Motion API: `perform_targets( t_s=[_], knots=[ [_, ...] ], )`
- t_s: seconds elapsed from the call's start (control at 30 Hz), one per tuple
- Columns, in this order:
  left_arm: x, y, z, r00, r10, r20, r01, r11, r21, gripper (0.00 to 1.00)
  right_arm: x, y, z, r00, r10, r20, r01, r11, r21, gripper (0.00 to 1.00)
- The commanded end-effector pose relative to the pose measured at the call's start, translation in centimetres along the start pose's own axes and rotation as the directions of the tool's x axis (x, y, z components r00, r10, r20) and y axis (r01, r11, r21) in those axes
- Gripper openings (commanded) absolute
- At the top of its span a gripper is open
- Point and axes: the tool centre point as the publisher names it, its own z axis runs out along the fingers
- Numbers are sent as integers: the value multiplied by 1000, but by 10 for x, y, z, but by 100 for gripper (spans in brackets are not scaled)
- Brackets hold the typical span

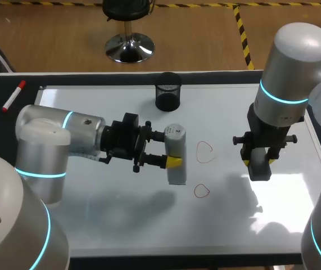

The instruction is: Pick up the inspection probe, press it on each red-marked spot on the whiteboard one by one, put down the probe, pick up the eraser, and wipe off all the red marks.

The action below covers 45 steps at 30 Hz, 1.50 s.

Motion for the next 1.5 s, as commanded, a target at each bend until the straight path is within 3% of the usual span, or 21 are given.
perform_targets(
  t_s=[0.03, 0.6, 1.5],
  knots=[
    [-2, -3, 11, 999, -4, 36, 4, 1000, 13, 0, -1, -1, 0, 1000, -1, -2, 1, 1000, -2, 0],
    [4, 7, 34, 999, -39, 32, 38, 999, 17, 0, -1, -1, 0, 1000, -1, -2, 1, 1000, -2, 0],
    [-10, 26, 54, 996, -82, 44, 81, 996, 35, 0, -1, -1, 0, 1000, -1, -2, 1, 1000, -2, 0]
  ],
)
